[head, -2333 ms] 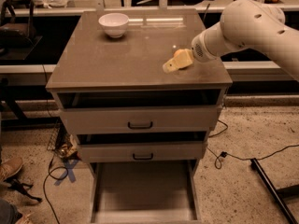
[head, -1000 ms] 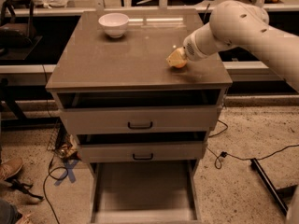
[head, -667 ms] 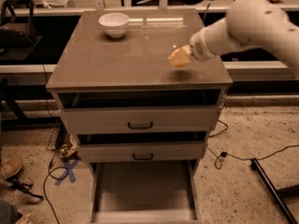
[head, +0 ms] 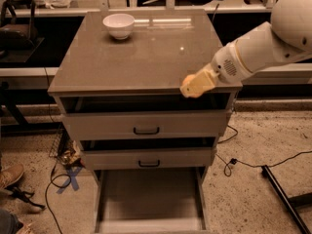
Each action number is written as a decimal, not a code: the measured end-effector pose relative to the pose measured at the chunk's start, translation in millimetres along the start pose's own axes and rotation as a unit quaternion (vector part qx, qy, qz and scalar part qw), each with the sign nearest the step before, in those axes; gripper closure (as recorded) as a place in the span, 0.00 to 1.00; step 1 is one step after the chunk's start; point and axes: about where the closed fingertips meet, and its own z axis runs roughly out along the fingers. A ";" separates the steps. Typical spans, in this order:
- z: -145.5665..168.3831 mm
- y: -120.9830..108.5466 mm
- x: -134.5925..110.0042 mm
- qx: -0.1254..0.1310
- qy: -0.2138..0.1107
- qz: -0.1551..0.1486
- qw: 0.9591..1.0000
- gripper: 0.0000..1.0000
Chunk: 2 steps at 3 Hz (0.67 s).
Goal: Place orange into bottom drawer
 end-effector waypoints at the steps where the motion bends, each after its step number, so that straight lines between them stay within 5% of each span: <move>1: 0.1 15.2 14.2 -0.025 0.025 0.000 0.999 1.00; 2: 0.1 15.2 14.2 -0.025 0.025 0.000 0.999 1.00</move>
Offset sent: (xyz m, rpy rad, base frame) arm -0.0190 0.0015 -0.0083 -0.0152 0.0566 0.0381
